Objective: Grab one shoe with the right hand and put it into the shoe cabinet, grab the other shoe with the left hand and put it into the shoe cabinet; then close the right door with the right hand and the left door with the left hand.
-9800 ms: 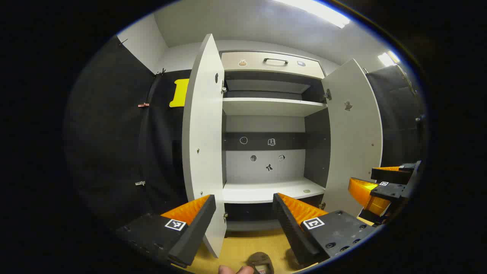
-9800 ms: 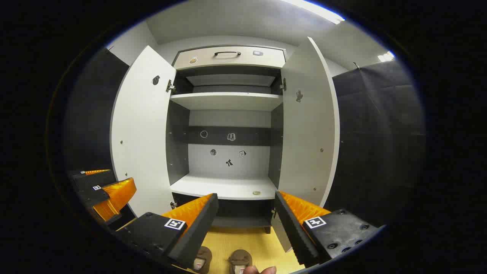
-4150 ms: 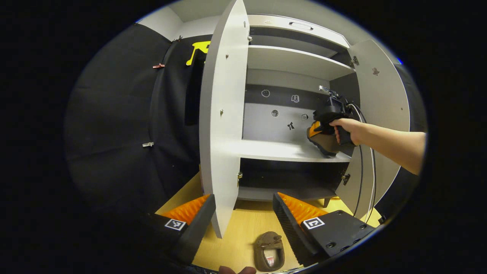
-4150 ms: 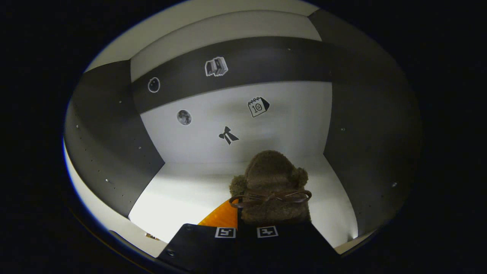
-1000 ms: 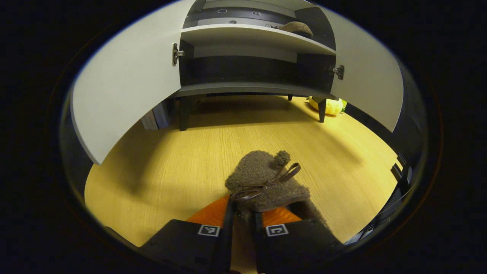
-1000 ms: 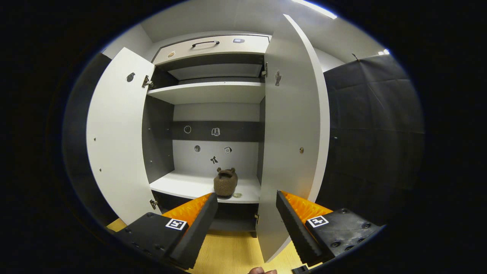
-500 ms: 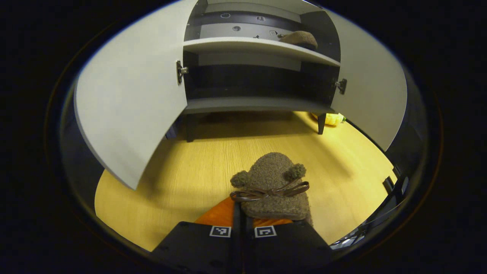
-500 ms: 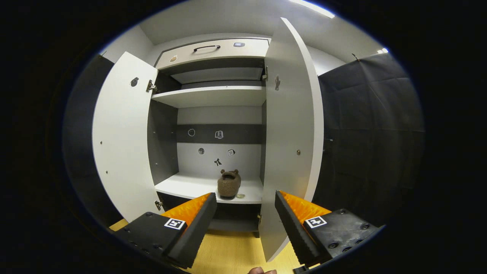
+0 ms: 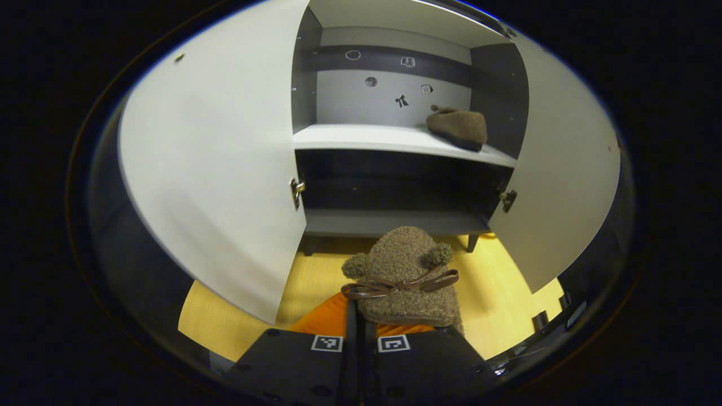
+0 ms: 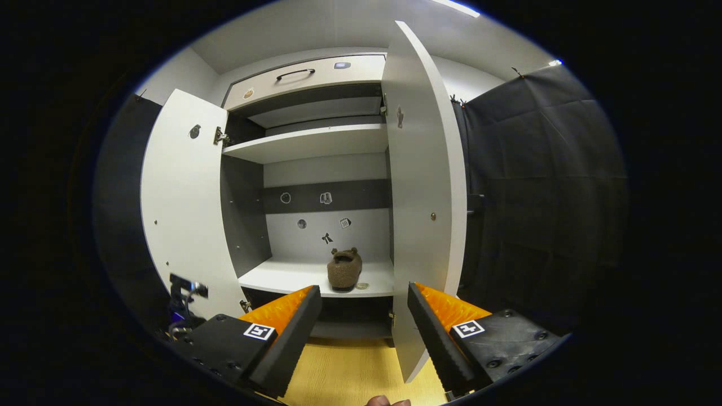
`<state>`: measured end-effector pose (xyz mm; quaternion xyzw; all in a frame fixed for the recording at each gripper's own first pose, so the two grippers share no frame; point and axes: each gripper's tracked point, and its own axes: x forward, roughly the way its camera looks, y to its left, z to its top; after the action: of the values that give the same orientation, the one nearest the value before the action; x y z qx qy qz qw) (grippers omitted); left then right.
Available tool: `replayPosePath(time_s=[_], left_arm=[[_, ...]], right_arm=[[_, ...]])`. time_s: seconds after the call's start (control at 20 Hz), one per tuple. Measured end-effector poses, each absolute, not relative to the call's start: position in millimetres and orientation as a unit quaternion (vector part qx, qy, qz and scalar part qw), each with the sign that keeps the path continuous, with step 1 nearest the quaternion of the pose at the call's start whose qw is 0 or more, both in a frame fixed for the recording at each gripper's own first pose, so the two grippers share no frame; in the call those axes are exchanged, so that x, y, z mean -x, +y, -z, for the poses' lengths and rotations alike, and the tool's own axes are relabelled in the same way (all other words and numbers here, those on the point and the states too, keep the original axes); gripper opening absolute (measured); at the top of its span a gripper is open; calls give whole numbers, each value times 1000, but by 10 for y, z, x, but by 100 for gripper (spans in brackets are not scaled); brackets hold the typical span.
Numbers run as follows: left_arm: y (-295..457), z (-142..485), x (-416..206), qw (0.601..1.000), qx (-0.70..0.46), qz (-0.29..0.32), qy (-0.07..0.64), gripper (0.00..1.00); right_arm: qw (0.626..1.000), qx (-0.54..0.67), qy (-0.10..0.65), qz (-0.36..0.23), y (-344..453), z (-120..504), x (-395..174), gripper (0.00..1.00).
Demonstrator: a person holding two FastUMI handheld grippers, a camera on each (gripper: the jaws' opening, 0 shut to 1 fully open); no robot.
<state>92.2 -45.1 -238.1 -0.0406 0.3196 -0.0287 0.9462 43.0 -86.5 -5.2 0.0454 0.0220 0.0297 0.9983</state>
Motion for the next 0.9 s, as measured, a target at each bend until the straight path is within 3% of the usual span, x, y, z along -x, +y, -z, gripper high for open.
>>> replayPosePath(time_s=[0.45, 0.9], left_arm=[[-333, 1265, -2254, 964, 48, -14, 261, 8], [-240, 856, -3730, 970, 35, -47, 235, 8]], right_arm=[[996, -72, 37, -30, -1108, 178, -195, 98], [996, -73, 47, 3, -1573, 299, -104, 98]])
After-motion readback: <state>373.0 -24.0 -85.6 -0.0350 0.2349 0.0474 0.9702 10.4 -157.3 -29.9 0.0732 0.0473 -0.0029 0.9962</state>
